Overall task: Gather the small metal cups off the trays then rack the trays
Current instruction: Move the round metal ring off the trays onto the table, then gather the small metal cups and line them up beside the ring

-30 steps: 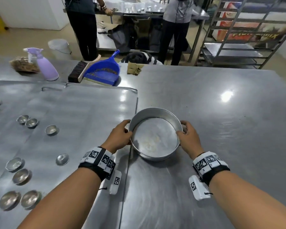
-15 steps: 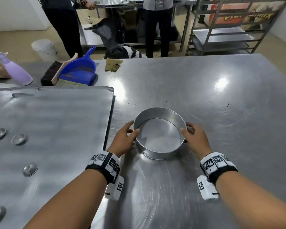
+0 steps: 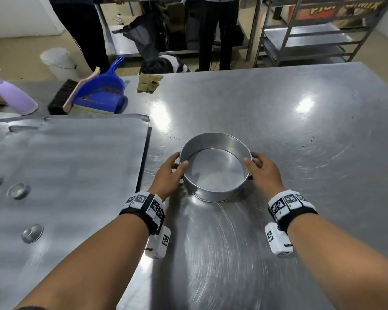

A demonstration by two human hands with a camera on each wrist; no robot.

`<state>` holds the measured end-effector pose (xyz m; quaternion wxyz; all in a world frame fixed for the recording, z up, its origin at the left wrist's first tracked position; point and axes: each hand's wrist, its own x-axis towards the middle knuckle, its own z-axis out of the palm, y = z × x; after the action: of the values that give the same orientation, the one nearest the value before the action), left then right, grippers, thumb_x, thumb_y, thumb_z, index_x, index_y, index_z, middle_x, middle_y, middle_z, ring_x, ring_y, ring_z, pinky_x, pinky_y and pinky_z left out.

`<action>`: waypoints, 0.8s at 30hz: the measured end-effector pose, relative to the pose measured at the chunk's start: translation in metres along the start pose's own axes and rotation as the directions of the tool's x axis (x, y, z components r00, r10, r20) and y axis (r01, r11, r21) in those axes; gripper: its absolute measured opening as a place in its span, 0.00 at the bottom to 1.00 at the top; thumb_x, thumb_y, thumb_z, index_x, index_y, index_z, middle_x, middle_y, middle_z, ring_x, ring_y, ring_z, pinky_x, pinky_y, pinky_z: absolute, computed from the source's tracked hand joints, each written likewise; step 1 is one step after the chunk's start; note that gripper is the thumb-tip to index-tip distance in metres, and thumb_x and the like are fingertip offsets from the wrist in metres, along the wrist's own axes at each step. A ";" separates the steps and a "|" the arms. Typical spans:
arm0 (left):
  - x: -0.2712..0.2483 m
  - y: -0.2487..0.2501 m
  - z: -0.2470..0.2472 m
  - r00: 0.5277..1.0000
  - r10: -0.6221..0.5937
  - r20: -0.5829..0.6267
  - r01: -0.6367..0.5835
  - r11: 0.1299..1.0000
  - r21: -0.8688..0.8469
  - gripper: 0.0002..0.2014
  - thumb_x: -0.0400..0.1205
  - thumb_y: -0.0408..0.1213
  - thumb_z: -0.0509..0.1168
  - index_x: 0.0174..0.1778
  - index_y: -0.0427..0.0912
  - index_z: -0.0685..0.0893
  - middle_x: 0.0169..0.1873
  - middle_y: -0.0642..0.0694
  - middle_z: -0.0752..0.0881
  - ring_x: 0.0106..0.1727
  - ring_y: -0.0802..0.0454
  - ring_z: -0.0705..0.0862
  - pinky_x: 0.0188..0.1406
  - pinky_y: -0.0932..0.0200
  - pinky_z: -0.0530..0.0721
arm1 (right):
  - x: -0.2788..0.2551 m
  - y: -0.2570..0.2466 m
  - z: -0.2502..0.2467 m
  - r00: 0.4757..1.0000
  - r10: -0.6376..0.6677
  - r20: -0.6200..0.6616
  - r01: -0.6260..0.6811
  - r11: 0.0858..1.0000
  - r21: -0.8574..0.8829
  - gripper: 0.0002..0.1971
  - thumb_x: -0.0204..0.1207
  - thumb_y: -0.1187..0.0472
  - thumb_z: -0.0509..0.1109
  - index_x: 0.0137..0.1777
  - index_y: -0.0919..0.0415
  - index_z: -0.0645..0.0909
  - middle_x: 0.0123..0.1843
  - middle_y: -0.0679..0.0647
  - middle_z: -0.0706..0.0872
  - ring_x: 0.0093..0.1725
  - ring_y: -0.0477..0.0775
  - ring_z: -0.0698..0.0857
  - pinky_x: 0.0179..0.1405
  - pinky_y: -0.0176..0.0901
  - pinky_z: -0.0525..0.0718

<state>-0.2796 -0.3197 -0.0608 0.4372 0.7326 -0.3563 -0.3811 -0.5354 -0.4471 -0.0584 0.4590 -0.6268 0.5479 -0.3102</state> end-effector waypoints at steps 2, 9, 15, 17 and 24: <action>-0.002 0.002 -0.001 1.000 0.005 0.000 -0.005 1.000 0.023 0.29 0.79 0.65 0.64 0.75 0.61 0.75 0.57 0.48 0.86 0.57 0.48 0.87 0.59 0.38 0.88 | 0.000 0.000 0.000 1.000 0.014 -0.003 -0.014 1.000 -0.010 0.09 0.77 0.45 0.74 0.54 0.43 0.84 0.52 0.43 0.91 0.48 0.45 0.90 0.54 0.54 0.90; -0.023 0.004 -0.020 0.997 0.017 -0.081 -0.009 0.996 0.092 0.34 0.76 0.72 0.60 0.73 0.53 0.77 0.60 0.49 0.85 0.58 0.48 0.86 0.60 0.39 0.87 | -0.025 -0.039 0.008 0.968 -0.171 -0.184 0.128 0.966 -0.223 0.13 0.81 0.48 0.70 0.57 0.55 0.85 0.58 0.53 0.87 0.60 0.55 0.84 0.61 0.48 0.79; -0.077 -0.022 -0.080 0.986 0.053 -0.159 -0.024 0.984 0.179 0.16 0.79 0.58 0.66 0.50 0.51 0.88 0.41 0.53 0.90 0.43 0.54 0.89 0.51 0.46 0.90 | -0.080 -0.084 0.079 0.950 -0.301 -0.079 0.277 0.934 -0.228 0.07 0.80 0.54 0.70 0.46 0.56 0.86 0.45 0.46 0.85 0.52 0.51 0.82 0.52 0.42 0.74; -0.100 -0.037 -0.115 0.979 0.040 -0.200 0.001 0.979 0.205 0.13 0.80 0.56 0.67 0.48 0.51 0.88 0.39 0.53 0.90 0.41 0.54 0.89 0.50 0.48 0.90 | -0.103 -0.095 0.116 0.957 -0.290 0.006 0.285 0.934 -0.214 0.08 0.80 0.53 0.70 0.47 0.57 0.87 0.45 0.48 0.87 0.50 0.51 0.83 0.49 0.41 0.74; -0.186 -0.093 -0.244 0.942 0.022 -0.334 0.103 0.931 0.351 0.13 0.83 0.55 0.64 0.52 0.51 0.87 0.41 0.56 0.88 0.46 0.56 0.86 0.48 0.54 0.85 | -0.190 -0.124 0.245 0.905 -0.264 0.333 0.343 0.917 -0.205 0.12 0.82 0.50 0.68 0.56 0.57 0.87 0.54 0.50 0.89 0.55 0.49 0.84 0.55 0.40 0.77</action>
<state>-0.1349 -0.0365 -0.0197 0.3397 0.8617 -0.3265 -0.1884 -0.3063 -0.2079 -0.0180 0.3964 -0.7989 0.4027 -0.2060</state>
